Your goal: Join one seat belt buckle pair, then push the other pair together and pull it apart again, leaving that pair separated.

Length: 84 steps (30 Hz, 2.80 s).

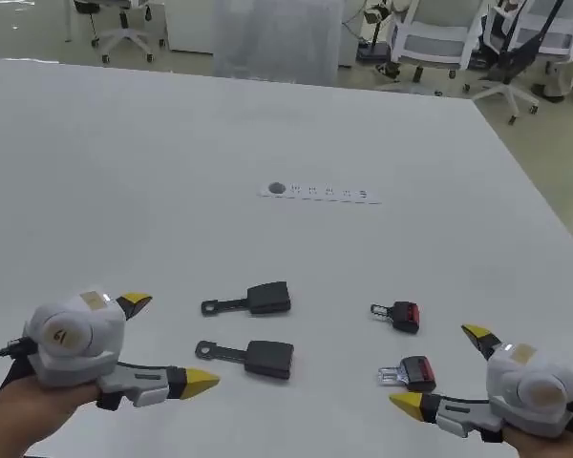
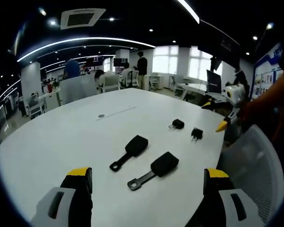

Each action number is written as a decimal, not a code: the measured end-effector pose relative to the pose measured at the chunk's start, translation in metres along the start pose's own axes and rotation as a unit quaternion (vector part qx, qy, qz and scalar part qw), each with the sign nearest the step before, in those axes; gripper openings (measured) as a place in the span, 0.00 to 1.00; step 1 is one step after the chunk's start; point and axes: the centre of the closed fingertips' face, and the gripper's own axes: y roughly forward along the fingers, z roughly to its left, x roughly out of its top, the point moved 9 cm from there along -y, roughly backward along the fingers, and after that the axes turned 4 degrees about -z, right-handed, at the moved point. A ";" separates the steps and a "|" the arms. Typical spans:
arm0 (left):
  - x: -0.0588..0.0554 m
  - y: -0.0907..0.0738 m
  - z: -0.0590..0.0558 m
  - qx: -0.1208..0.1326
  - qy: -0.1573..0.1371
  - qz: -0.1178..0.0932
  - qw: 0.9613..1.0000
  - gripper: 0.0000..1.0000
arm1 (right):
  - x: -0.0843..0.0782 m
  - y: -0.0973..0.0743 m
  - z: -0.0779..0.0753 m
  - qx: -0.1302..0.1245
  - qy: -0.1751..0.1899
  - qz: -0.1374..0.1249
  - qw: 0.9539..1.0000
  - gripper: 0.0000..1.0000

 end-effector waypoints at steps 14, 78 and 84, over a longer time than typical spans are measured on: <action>-0.002 0.003 0.001 0.000 -0.001 0.004 1.000 1.00 | -0.003 0.003 0.000 0.006 0.000 0.004 1.000 0.98; -0.005 0.052 -0.015 -0.044 0.040 0.055 0.997 0.98 | -0.013 0.018 -0.020 0.101 -0.011 0.040 0.994 0.94; -0.007 0.062 -0.015 -0.055 0.047 0.067 0.995 0.98 | -0.015 0.024 -0.029 0.126 -0.022 0.054 0.990 0.91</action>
